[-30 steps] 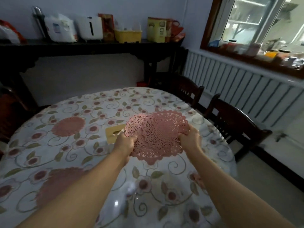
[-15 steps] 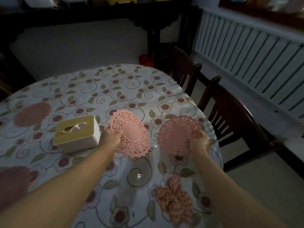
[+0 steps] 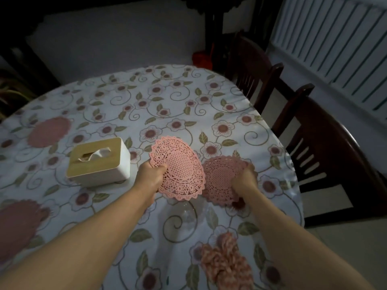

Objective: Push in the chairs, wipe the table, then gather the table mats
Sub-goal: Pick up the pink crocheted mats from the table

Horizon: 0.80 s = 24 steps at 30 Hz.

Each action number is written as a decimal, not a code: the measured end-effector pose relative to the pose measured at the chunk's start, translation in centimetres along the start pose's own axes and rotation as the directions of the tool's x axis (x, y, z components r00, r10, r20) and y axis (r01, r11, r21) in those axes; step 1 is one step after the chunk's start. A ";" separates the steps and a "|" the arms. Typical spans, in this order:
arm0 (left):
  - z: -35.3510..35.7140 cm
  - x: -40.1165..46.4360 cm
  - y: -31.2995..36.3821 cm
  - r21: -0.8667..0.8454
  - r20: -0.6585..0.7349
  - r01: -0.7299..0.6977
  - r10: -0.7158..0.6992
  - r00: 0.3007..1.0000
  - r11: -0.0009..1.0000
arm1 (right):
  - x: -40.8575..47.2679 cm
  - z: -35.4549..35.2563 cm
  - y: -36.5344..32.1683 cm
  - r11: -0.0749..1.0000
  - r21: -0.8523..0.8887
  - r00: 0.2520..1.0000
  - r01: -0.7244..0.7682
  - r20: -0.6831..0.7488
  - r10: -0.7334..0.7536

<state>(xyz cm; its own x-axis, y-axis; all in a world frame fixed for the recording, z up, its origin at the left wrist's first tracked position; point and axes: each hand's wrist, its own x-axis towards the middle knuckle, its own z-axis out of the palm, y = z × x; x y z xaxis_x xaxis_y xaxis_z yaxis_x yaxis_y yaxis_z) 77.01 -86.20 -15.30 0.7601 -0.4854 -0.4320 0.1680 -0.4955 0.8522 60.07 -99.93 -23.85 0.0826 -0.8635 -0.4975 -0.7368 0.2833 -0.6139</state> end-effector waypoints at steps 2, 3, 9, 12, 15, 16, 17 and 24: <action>0.0 0.0 0.3 0.003 0.017 0.006 -0.006 1.000 1.000 | -0.7 -0.4 -0.4 0.989 -0.140 0.999 0.043 0.008 -0.042; 0.0 0.0 0.4 0.000 0.031 0.013 -0.013 0.999 1.000 | -1.3 -0.7 -0.6 0.984 -0.157 0.996 0.087 0.030 -0.083; -1.0 -1.1 2.1 -0.051 0.103 0.004 0.002 0.995 0.999 | -6.4 -2.2 -4.7 0.954 0.294 0.949 0.064 0.279 -0.150; -1.9 -0.8 2.4 -0.099 0.146 0.011 0.004 0.989 0.995 | -8.8 -2.9 -6.5 0.830 0.531 0.843 -0.170 0.515 -0.157; -3.0 -0.4 3.0 -0.133 0.161 0.015 0.006 0.987 0.991 | -10.2 -2.6 -7.6 0.761 0.626 0.814 -0.173 0.526 -0.248; -3.4 -0.2 3.3 -0.147 0.156 0.022 0.001 0.988 0.989 | -10.4 -2.6 -8.1 0.741 0.650 0.822 -0.170 0.509 -0.258; -3.7 0.1 3.6 -0.162 0.161 0.030 -0.003 0.987 0.986 | -10.1 -2.6 -8.6 0.740 0.656 0.840 -0.146 0.478 -0.258; -2.5 4.0 5.8 -0.189 0.176 -0.002 0.036 0.984 0.982 | -4.6 -2.4 -12.2 0.837 0.541 0.943 0.076 0.235 -0.237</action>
<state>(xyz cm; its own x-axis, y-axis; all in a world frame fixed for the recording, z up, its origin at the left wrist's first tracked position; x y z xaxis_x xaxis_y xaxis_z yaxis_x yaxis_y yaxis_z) 82.60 -89.26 -11.38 0.6431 -0.6223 -0.4462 0.2819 -0.3494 0.8936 67.11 -100.46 -12.61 0.4101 -0.7834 -0.4671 -0.2474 0.3974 -0.8837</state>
